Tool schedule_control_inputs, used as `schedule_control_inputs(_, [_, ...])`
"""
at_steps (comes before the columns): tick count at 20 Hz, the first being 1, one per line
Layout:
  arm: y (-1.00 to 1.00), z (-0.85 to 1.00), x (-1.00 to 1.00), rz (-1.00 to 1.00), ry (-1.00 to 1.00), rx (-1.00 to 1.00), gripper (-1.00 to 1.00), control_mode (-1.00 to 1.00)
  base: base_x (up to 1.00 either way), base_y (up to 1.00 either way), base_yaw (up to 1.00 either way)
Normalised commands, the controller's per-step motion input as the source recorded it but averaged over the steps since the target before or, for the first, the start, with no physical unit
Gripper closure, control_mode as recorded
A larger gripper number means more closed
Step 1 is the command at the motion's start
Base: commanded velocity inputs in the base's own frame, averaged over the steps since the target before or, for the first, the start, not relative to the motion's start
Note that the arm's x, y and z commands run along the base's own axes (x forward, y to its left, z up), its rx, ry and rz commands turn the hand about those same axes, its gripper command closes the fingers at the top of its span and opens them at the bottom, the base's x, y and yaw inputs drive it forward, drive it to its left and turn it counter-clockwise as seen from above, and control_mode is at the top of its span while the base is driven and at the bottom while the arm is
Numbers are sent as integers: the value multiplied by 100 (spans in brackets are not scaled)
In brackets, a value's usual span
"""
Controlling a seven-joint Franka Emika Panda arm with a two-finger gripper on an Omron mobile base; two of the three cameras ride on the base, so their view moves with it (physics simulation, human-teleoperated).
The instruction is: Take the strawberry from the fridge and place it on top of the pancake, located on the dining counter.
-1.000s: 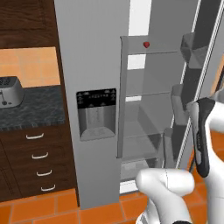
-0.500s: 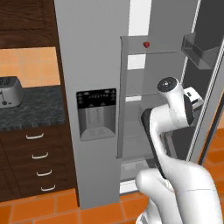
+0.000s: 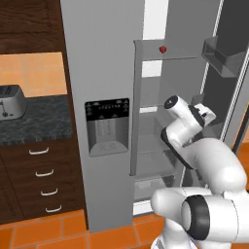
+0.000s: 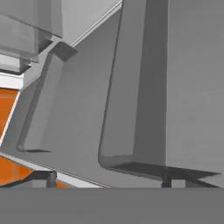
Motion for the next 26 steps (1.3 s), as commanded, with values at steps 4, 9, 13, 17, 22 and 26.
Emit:
schedule_control_inputs(4, [-83, -46, 5, -14, 12, -3, -100, -100, 0, 0, 0])
schedule_control_inputs(9, [-84, -30, 0, -12, 8, 0, -100, -100, 0, 0, 0])
schedule_control_inputs(13, [-3, 0, -1, 5, 0, 0, -100, -100, 0, 0, 0])
schedule_control_inputs(17, [17, 21, -6, 11, -7, 0, -100, -100, 0, 0, 0])
schedule_control_inputs(22, [87, 45, -10, 15, -19, 3, -100, -100, 0, 0, 0])
schedule_control_inputs(26, [100, 7, -8, 6, 0, 55, -100, -100, 0, 0, 0])
